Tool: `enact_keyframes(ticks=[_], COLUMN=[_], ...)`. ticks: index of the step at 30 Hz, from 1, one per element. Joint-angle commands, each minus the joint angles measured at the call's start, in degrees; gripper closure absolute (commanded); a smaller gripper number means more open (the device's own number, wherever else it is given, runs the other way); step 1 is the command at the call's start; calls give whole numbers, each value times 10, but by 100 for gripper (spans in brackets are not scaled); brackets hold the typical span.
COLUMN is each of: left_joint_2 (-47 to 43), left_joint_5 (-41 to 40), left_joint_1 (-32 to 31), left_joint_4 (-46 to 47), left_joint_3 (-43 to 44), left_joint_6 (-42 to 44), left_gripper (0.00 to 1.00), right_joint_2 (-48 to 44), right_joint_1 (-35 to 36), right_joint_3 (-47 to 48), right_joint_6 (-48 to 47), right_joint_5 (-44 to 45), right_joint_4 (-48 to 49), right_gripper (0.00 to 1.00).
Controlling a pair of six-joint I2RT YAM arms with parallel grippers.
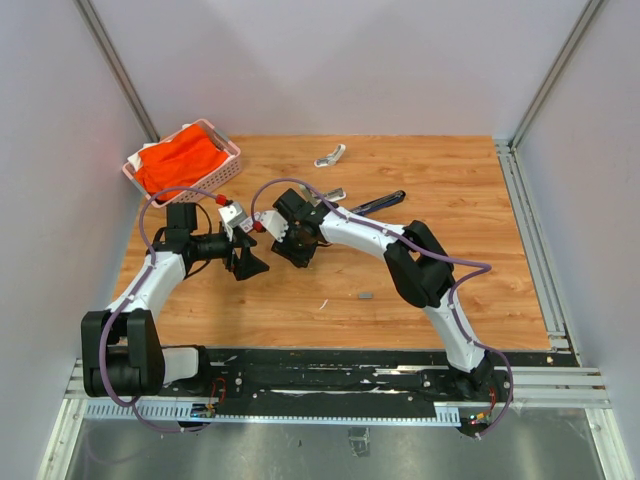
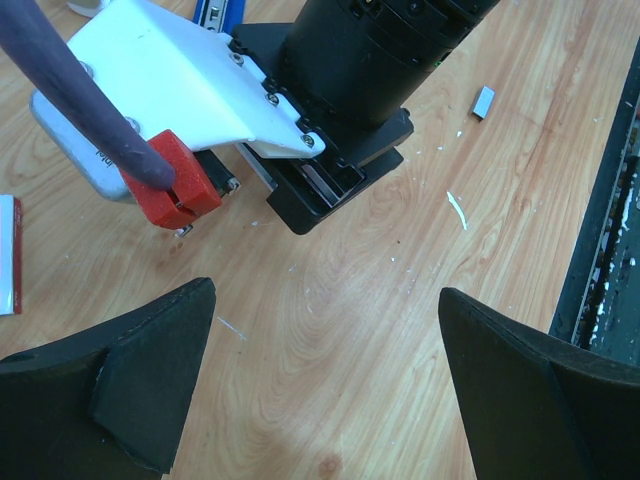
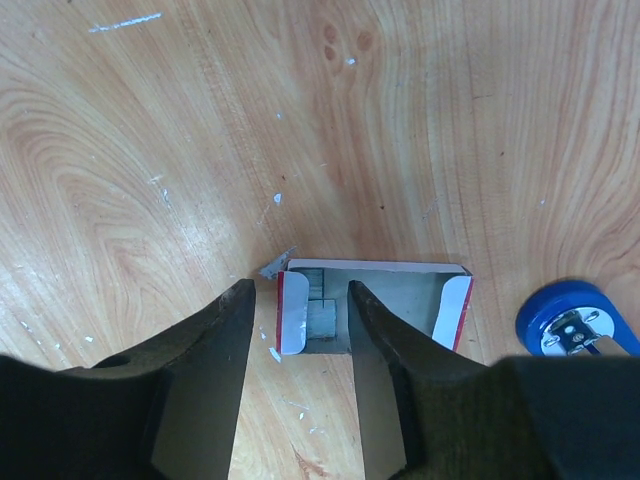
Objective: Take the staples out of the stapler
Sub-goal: Adjust the staple in the staple box.
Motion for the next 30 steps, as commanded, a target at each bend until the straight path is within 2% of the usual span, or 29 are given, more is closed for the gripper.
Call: enact_keyframes(ticks=[1,19,30], left_joint_2=[-9,-11,-9], left_joint_5=[16,17,18], left_joint_1=[6,5,5], left_joint_4=[0,-2,-2], left_joint_3=[6,5,6], left_joint_6=[10,13,15], left_gripper=[2,2,2], right_joint_2=[-28,-27,-30], right_joint_1=[10,9,10], right_joint_3=[1,-35,-36], right_joint_6=[-3,-3,-1], right_joint_5=[16,30,32], right_joint_4=[-13,-12,-13], right_gripper=[56,56,69])
